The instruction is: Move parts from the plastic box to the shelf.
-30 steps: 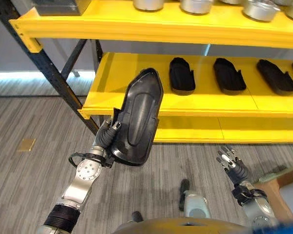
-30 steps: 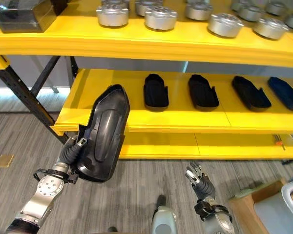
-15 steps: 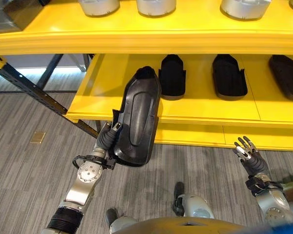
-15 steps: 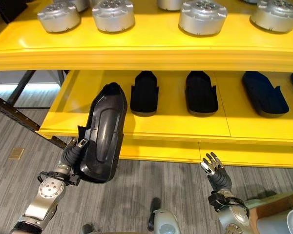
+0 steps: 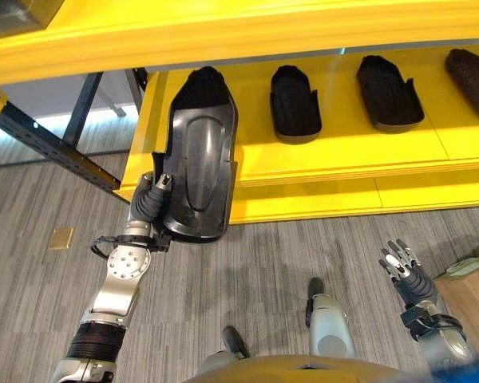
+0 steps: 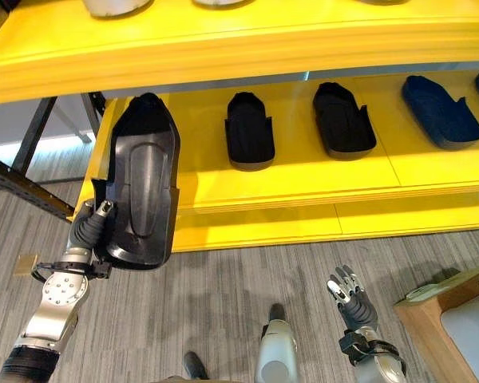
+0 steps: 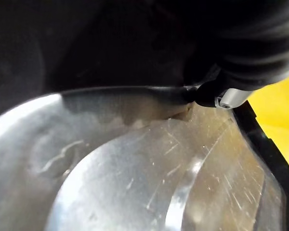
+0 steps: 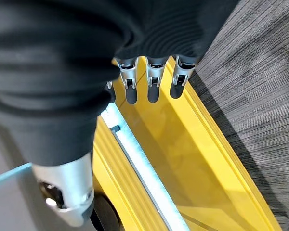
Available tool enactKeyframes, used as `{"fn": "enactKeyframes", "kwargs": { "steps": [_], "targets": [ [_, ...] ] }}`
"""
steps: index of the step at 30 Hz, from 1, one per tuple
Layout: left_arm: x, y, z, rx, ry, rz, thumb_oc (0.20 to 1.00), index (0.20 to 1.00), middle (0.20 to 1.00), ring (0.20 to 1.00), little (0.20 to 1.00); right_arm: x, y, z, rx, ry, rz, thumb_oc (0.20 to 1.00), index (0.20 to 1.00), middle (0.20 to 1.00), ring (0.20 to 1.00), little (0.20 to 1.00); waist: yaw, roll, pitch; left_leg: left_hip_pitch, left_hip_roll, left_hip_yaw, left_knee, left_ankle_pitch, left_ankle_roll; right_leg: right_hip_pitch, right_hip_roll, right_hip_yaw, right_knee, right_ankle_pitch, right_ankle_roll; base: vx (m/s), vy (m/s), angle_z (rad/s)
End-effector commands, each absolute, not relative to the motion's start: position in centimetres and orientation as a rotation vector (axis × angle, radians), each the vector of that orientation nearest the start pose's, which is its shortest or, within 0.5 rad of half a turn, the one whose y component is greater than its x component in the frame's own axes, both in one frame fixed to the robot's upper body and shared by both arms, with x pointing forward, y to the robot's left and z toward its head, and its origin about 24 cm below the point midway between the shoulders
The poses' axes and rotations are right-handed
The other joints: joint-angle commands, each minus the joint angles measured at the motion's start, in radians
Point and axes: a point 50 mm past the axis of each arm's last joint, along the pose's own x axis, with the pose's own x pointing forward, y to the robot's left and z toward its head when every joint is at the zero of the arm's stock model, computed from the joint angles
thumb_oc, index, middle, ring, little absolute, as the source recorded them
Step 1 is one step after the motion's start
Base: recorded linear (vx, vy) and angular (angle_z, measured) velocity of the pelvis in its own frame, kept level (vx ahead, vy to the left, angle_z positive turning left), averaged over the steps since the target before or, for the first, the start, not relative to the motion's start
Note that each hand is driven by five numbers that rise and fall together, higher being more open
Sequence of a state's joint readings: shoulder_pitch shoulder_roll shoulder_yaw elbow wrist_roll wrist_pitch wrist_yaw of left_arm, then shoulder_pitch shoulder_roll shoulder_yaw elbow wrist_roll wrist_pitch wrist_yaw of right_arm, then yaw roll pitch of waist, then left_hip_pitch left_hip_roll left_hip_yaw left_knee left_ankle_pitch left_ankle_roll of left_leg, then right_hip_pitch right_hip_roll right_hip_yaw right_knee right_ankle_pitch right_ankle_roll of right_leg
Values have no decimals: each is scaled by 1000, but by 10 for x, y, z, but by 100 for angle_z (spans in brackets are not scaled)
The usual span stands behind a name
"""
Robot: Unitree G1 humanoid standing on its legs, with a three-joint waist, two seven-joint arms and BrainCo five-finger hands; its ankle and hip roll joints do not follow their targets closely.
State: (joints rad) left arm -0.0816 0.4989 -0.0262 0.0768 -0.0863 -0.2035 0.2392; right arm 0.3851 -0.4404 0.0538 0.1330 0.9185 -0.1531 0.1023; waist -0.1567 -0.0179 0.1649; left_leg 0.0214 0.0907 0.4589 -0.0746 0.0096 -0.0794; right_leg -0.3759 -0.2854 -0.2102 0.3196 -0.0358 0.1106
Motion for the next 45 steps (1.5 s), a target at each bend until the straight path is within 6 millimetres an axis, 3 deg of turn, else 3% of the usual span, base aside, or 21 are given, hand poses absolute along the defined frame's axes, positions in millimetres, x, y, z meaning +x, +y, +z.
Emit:
{"fn": "enactKeyframes", "kwargs": {
  "steps": [1, 9, 15, 26, 31, 36, 45],
  "targets": [
    [276, 246, 140, 435, -477, 241, 200, 200, 200, 200, 200, 164, -249, -10, 478, 186, -116, 1000, 1000, 1000, 1000, 1000, -1, -71, 11, 22, 108, -37, 5, 42, -58, 214, -105, -39, -269, 252, 142, -58, 4, 4],
    [304, 238, 166, 407, -546, 282, 200, 200, 200, 200, 200, 173, -244, 3, 477, 147, -57, 1000, 1000, 1000, 1000, 1000, -15, -121, 63, -108, 170, -47, 138, 31, -84, 147, -93, -42, -242, 244, 133, -58, -32, 1],
    [325, 240, 183, 379, -550, 331, 200, 200, 200, 200, 200, 181, -247, 16, 455, 99, -34, 1000, 1000, 1000, 1000, 1000, -31, -130, 80, -182, 202, -61, 188, 33, -95, 98, -79, -42, -223, 237, 127, -44, -26, -2],
    [362, 251, 232, 350, -547, 398, 200, 200, 200, 200, 200, 185, -249, 26, 422, 82, -5, 1000, 1000, 1000, 1000, 1000, -53, -112, 73, -307, 244, -122, 260, 7, -123, 12, -49, -44, -166, 201, 135, 0, -23, -1],
    [375, 267, 261, 372, -515, 454, 200, 200, 200, 200, 200, 191, -249, 38, 399, 44, 35, 1000, 1000, 1000, 1000, 1000, -61, -103, 62, -372, 258, -149, 287, 7, -125, -34, -37, -53, -148, 205, 136, -6, -15, 5],
    [379, 280, 286, 395, -504, 494, 200, 200, 200, 200, 200, 190, -249, 41, 404, 36, 47, 1000, 1000, 1000, 1000, 1000, -66, -98, 50, -430, 271, -174, 307, 8, -128, -68, -29, -65, -143, 205, 137, -1, -20, 3],
    [378, 304, 300, 482, -440, 555, 200, 200, 200, 200, 200, 186, -254, 42, 402, 44, 61, 1000, 1000, 1000, 1000, 1000, -66, -94, 35, -486, 283, -206, 327, 9, -127, -90, -18, -79, -141, 204, 136, 8, -8, 6]
  ]
}}
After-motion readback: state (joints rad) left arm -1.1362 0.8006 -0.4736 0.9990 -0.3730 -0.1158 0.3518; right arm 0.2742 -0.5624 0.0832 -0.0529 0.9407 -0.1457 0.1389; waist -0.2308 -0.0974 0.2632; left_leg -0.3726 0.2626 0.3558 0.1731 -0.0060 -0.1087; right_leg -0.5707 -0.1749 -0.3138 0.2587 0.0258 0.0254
